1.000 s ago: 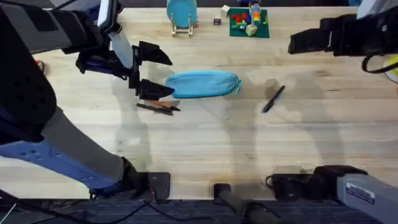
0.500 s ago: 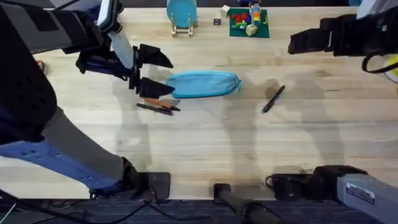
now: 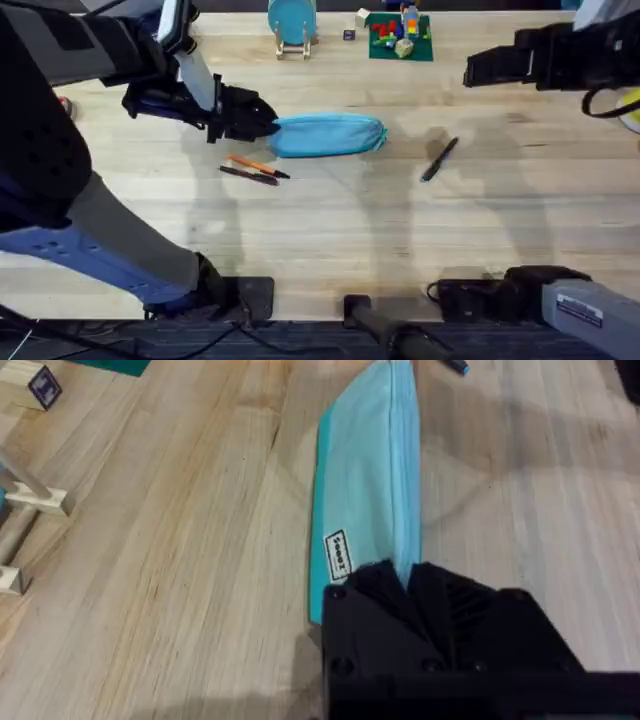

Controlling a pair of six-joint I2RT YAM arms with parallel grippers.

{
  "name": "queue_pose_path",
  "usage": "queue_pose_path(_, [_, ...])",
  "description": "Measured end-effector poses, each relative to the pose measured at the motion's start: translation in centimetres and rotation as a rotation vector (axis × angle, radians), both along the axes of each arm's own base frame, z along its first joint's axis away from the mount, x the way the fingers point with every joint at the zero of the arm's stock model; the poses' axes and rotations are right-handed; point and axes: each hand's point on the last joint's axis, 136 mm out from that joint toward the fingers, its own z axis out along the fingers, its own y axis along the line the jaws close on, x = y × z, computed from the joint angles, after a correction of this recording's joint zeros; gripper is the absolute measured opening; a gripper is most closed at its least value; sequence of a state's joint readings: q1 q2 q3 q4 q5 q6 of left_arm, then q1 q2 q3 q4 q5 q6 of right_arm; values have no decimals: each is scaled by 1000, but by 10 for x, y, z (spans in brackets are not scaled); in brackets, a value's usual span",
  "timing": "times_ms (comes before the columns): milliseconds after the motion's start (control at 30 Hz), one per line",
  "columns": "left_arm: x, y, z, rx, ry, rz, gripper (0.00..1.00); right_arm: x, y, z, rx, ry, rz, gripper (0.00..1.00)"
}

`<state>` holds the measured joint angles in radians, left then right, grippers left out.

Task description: Unzip the bag, pick up the pens from the table one at a time and place them inside, then zip the bag closed.

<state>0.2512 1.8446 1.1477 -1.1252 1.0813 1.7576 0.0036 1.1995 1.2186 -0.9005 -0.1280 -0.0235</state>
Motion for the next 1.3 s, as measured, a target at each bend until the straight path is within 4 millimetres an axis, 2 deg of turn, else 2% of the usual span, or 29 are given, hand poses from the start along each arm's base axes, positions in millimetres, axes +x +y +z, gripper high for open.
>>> queue_pose_path(400, [0,0,0,0,0,0,44,0,0,0,0,2,0,996])
queue_pose_path(767, [0,0,0,0,0,0,44,-15,6,-8,32,72,20,996])
queue_pose_path(1300, [0,0,-1,5,1,-1,44,-16,8,-8,22,67,50,996])
